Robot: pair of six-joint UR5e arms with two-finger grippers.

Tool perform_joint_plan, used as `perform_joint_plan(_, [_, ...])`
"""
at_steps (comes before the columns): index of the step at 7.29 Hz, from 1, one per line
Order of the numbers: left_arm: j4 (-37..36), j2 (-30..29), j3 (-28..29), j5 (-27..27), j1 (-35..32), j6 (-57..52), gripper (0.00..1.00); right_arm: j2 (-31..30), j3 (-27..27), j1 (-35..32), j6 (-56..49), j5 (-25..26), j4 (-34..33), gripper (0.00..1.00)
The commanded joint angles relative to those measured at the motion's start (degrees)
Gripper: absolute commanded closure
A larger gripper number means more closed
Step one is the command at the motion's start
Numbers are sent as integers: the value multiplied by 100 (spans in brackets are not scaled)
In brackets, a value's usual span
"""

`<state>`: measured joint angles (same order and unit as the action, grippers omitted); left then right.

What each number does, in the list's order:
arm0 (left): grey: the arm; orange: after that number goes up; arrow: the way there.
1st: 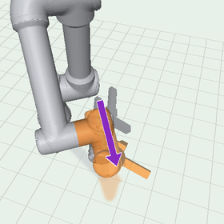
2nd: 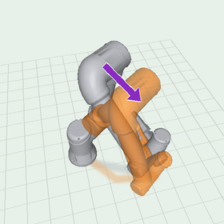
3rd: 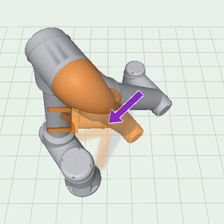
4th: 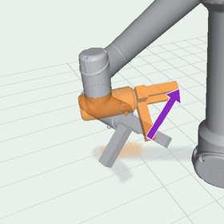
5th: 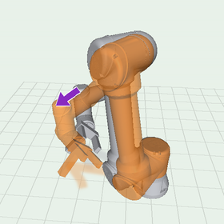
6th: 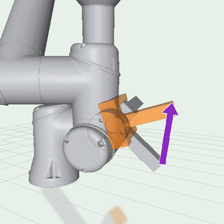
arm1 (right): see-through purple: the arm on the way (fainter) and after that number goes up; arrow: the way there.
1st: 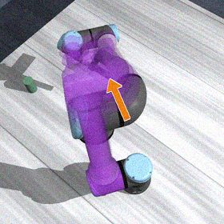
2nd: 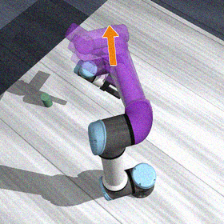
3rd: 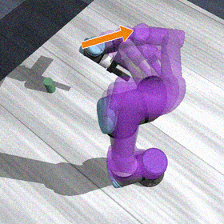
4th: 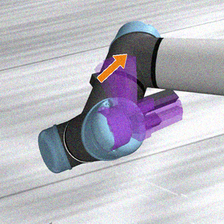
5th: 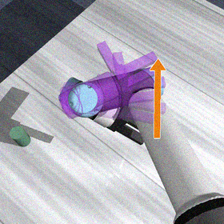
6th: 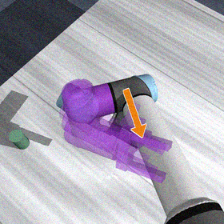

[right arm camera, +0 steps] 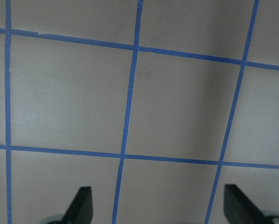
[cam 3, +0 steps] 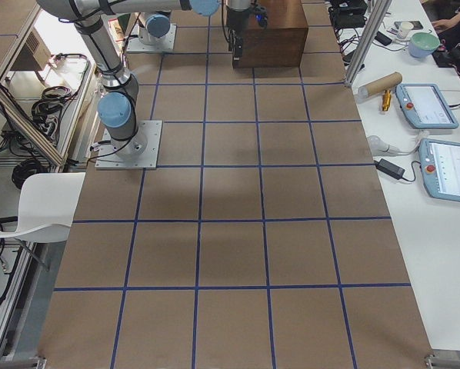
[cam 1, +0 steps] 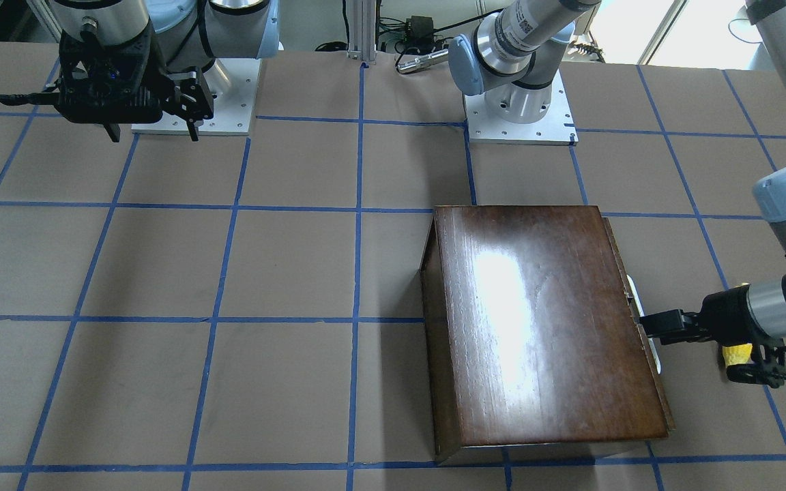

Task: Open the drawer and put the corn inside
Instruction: 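Pull the drawer outward with the left gripper, away from the cabinet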

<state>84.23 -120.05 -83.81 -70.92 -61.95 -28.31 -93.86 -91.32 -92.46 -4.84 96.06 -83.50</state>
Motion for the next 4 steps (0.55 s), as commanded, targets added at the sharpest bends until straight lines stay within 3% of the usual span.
perform_joint_plan(1, [-3, 8, 23, -71, 138, -17, 0, -1, 0, 0, 0, 1, 0, 0])
perform_joint_plan(4, [-21, 8, 31, -265, 244, -35, 0, 8, 0, 0, 0, 1, 0, 0])
